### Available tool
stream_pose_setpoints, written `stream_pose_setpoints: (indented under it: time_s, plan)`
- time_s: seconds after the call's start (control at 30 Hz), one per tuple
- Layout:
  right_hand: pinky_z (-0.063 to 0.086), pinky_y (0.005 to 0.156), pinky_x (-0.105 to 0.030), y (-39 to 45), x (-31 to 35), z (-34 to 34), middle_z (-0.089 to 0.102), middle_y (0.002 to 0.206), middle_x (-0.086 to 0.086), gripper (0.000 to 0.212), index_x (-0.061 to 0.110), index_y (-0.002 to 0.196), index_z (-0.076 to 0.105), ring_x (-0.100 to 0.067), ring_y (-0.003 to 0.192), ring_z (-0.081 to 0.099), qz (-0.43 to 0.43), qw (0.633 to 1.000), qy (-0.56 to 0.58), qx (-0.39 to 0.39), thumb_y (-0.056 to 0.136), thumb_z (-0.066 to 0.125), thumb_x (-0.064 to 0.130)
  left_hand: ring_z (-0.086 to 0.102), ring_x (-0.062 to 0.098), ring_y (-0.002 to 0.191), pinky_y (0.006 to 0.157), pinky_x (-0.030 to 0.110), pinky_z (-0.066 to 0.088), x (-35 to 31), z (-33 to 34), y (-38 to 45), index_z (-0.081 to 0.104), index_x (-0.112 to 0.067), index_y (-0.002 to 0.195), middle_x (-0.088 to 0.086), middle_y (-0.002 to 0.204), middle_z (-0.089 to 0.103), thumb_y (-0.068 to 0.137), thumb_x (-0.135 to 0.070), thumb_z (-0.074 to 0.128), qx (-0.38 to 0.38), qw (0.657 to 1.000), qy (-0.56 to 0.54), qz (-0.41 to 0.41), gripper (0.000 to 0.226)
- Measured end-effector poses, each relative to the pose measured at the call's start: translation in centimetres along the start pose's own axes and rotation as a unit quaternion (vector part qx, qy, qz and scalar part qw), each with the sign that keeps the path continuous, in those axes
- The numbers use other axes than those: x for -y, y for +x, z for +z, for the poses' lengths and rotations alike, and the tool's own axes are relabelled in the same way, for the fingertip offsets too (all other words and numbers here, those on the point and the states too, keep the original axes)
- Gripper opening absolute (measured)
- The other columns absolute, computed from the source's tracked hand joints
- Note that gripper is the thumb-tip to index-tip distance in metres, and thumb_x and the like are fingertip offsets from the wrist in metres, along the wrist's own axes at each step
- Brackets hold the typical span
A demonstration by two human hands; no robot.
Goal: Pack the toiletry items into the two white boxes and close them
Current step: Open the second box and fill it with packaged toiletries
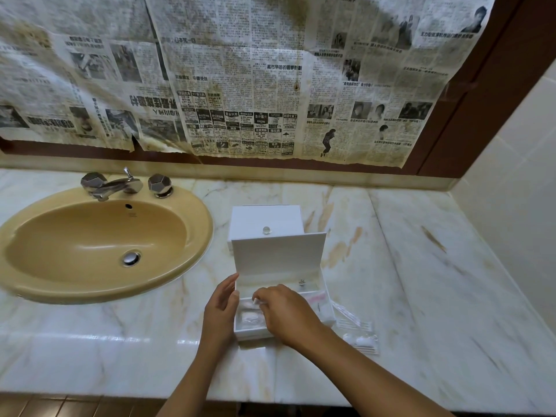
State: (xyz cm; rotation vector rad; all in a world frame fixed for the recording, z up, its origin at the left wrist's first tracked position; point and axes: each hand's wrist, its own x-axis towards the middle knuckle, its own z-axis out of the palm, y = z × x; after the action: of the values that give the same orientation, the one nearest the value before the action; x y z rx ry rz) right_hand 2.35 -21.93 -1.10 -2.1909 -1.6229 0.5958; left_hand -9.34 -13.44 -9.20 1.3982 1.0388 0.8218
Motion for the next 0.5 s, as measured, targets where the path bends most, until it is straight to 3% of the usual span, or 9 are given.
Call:
stream_pose_setpoints:
  time_s: [0.17,0.3,0.43,0.5]
  plan:
    - [0.045,0.092,-0.029,0.00,0.28,-0.17,0.055,0.123,-0.003,0.029,0.019,0.127,0.053,-0.021,0.106,0.056,-0.003,0.999,0.036,-0.028,0.100,0.043,0.019,0.062,-0.013,0.094,0.071,0.004,0.047,-0.17,0.06,-0.04,0.059,-0.019,0.121,-0.007,0.113,0.064,0.097,-0.001,0.048,0.002,1.000,-0.009,0.002,0.033]
    - [0.048,0.089,-0.036,0.04,0.23,-0.08,0.044,0.114,-0.002,0.034,0.019,0.128,0.053,-0.022,0.100,0.054,0.002,0.999,0.047,-0.025,0.097,0.039,0.022,0.062,-0.013,0.093,0.071,0.004,0.047,-0.14,0.04,0.02,0.059,-0.018,0.121,-0.008,0.113,0.064,0.097,0.001,0.048,0.000,1.000,-0.008,-0.001,0.033]
    - [0.046,0.095,-0.033,0.10,0.06,0.31,0.054,0.117,-0.002,0.032,0.022,0.125,0.056,-0.020,0.108,0.052,-0.004,0.998,0.053,-0.041,0.095,0.048,0.015,0.063,-0.007,0.096,0.071,0.005,0.048,0.08,0.04,0.07,0.059,-0.020,0.122,-0.008,0.114,0.064,0.097,-0.002,0.049,-0.002,1.000,-0.001,-0.003,0.032]
    - [0.047,0.093,-0.033,0.03,0.03,0.48,0.057,0.110,-0.003,0.022,0.023,0.114,0.061,-0.020,0.103,0.052,-0.005,0.997,0.051,-0.063,0.094,0.053,0.017,0.062,-0.003,0.101,0.074,0.004,0.048,0.25,-0.02,0.11,0.059,-0.020,0.125,-0.007,0.117,0.063,0.098,-0.004,0.049,-0.003,1.000,0.007,-0.003,0.033]
